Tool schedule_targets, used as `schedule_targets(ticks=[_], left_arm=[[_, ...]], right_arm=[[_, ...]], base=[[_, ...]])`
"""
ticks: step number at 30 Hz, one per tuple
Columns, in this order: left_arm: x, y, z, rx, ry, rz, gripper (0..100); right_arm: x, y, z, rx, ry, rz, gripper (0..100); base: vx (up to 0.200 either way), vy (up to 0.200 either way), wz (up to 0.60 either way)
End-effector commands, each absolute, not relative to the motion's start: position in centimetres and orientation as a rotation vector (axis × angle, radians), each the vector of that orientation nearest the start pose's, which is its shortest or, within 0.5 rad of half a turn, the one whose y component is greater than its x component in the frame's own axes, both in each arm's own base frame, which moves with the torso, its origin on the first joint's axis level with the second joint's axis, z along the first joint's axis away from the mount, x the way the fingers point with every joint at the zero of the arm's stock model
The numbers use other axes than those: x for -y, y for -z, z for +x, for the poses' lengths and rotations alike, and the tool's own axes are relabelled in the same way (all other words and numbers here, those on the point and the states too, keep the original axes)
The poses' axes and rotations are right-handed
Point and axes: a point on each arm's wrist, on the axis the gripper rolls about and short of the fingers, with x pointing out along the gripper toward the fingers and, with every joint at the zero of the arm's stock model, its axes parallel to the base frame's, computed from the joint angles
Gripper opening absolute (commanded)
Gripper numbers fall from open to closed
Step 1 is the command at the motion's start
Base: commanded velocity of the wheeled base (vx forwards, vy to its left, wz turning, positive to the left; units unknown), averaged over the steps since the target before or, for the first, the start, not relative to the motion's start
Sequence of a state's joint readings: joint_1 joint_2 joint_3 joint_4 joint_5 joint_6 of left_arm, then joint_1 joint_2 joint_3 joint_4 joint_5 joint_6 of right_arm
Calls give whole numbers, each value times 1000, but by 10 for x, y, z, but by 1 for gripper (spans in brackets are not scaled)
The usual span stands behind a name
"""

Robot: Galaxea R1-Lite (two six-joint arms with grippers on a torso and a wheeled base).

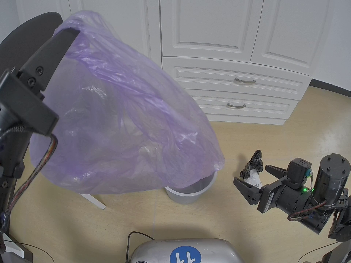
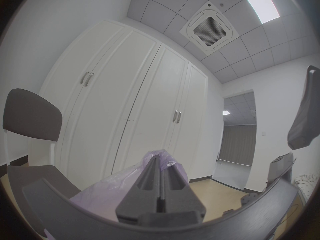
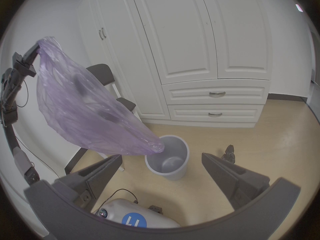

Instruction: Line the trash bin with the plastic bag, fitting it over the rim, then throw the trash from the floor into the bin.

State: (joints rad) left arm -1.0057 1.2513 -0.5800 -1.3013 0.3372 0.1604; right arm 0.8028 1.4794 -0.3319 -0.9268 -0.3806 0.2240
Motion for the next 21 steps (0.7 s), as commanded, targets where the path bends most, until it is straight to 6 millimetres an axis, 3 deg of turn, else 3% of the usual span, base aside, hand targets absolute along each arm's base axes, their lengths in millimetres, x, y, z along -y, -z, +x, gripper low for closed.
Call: schedule_targets(ticks=[1, 21], left_arm=[[138, -294, 87, 558, 641, -248, 0], [133, -291, 63, 583, 797, -271, 0]], right_arm=[[-148, -142, 162, -253, -370, 86, 100], [-149, -141, 163, -262, -367, 89, 100]], base=[[0, 0, 0], [0, 0, 0]])
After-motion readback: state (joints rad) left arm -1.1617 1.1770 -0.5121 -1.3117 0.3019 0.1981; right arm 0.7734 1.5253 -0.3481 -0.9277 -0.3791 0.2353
